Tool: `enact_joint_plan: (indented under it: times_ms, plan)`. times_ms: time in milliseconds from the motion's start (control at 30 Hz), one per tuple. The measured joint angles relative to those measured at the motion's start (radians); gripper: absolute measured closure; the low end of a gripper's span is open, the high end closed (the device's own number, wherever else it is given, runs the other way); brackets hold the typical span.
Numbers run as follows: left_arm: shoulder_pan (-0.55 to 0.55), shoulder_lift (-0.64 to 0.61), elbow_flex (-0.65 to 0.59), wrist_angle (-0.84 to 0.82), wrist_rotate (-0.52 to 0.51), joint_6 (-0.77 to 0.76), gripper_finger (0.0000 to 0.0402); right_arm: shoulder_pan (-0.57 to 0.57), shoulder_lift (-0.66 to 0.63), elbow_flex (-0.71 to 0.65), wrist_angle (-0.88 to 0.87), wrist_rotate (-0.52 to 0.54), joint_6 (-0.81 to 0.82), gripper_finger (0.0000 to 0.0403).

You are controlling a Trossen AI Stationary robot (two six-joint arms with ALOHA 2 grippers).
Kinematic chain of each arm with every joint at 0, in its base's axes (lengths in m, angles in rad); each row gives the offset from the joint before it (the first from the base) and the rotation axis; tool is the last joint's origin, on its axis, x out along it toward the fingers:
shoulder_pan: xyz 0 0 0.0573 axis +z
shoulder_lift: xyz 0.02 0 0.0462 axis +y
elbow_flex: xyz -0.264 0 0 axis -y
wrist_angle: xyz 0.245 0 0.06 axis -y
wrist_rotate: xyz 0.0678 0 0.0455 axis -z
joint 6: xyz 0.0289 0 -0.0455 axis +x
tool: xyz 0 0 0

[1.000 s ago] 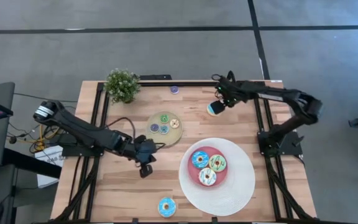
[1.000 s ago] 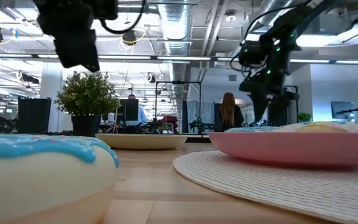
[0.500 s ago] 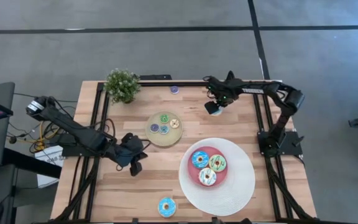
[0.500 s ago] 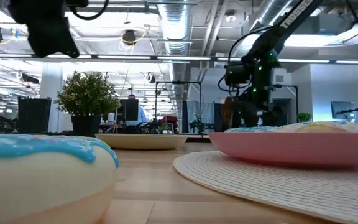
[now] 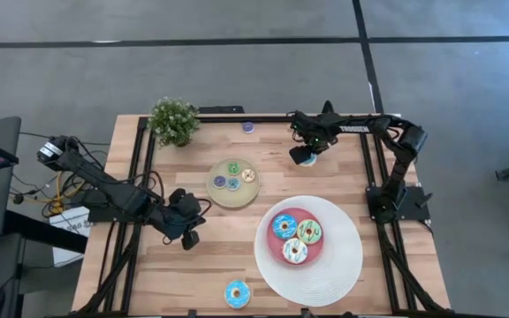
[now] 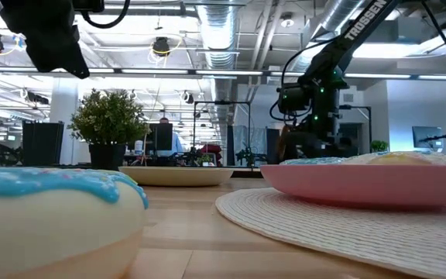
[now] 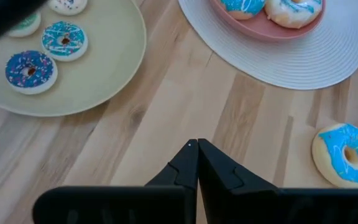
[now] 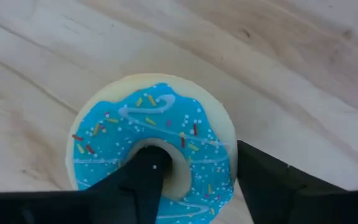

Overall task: Pick & Place donuts
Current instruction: Put the top large blue donut on the pink plate

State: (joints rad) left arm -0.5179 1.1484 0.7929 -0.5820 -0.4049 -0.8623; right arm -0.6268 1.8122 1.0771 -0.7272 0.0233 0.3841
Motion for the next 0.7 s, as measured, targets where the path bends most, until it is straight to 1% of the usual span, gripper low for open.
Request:
enact_joint_plan:
  times_ms: [133, 267, 367, 500, 700]
  plan:
    - [0.000, 0.000, 0.000, -0.007, 0.000, 0.000, 0.0401, 0.006, -0.008, -0.001, -0.029, -0.001, 0.007, 0.0257]
    - [0.000, 0.000, 0.000, -0.012, 0.000, 0.001, 0.0401, 0.014, -0.057, -0.002, -0.051, 0.001, 0.008, 0.0271]
    - [0.000, 0.000, 0.000, -0.011, -0.001, -0.002, 0.0401, 0.032, -0.130, -0.002, -0.065, 0.001, 0.008, 0.0271]
    - [0.000, 0.000, 0.000, -0.010, -0.001, -0.023, 0.0401, 0.086, -0.254, -0.001, -0.123, 0.000, 0.008, 0.0265]
    - [0.000, 0.000, 0.000, -0.003, -0.058, -0.024, 0.0401, 0.228, -0.416, -0.001, -0.218, 0.001, 0.009, 0.0254]
